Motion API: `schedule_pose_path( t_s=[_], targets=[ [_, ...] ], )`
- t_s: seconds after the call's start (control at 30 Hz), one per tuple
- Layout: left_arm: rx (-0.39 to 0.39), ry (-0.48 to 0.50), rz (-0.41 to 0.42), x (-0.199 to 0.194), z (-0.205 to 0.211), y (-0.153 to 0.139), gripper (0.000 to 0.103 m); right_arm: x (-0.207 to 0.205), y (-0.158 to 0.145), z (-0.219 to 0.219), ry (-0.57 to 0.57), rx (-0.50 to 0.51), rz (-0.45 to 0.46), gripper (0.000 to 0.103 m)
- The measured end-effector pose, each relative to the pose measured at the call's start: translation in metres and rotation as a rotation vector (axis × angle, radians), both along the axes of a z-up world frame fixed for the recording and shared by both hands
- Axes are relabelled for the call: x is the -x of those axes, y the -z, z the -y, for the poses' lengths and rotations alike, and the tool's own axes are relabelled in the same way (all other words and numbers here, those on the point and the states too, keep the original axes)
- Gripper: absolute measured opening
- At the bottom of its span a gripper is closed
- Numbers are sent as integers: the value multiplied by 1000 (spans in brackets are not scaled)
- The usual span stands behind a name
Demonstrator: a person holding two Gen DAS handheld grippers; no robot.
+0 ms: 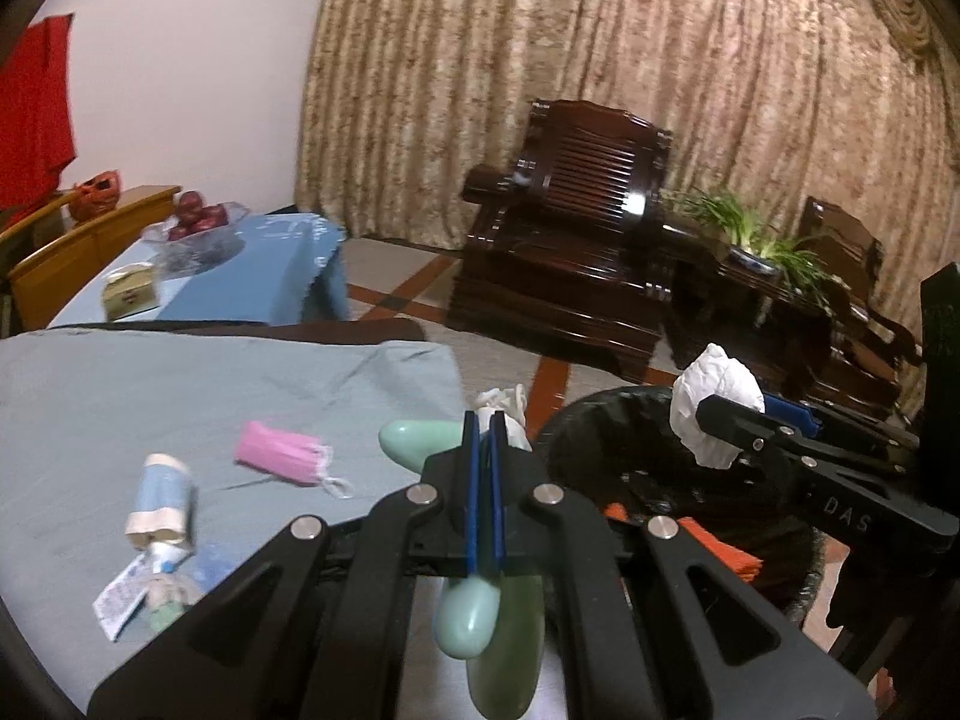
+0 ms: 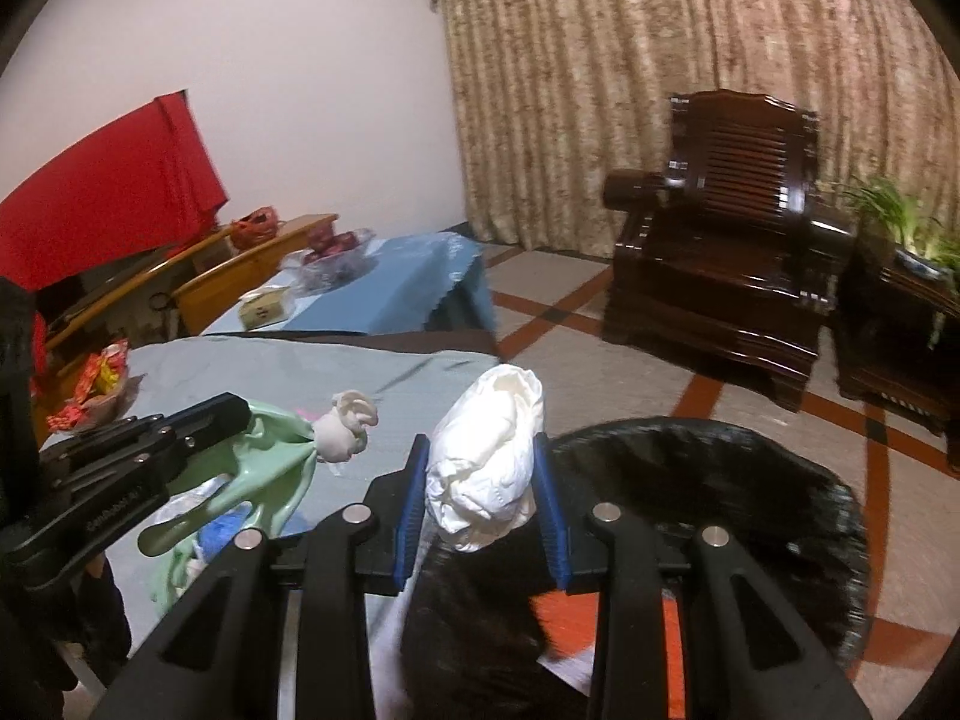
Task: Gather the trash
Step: 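Carry gloves and tissue over the bin and open both tools to drop them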
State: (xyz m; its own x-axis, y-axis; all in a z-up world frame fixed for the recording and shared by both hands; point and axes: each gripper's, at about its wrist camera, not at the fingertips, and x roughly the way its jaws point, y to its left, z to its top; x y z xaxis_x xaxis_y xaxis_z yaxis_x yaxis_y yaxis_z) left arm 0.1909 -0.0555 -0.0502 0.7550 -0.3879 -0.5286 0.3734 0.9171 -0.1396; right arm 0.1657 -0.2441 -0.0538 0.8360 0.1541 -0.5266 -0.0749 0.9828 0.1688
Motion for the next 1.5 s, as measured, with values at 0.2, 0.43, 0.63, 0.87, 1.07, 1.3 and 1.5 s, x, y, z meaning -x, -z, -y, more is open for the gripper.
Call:
schedule_pose_path(
  t_s=[0.2, 0.43, 0.63, 0.87, 1.07, 1.3, 1.5],
  targets=[
    [11, 76, -23, -2, 44, 9, 2, 13, 7, 39, 71, 13, -20, 33],
    [9, 152, -48, -7, 93, 25, 2, 24, 21, 77, 135, 31, -55, 33],
    [-7, 207, -58, -10, 131, 39, 2, 27, 34, 101, 182, 27, -82, 33],
    [-25, 248, -86, -15, 158, 57, 2, 27, 46, 120, 209, 32, -105, 33],
    [-31, 271, -110, -17, 169, 66, 4, 27, 54, 127, 217, 36, -121, 37],
    [-10, 252, -124, -20, 163, 66, 28, 31, 54, 132, 236, 39, -113, 54],
    [-18, 187, -87, -16, 137, 54, 65, 38, 42, 129, 254, 31, -63, 94]
  ],
)
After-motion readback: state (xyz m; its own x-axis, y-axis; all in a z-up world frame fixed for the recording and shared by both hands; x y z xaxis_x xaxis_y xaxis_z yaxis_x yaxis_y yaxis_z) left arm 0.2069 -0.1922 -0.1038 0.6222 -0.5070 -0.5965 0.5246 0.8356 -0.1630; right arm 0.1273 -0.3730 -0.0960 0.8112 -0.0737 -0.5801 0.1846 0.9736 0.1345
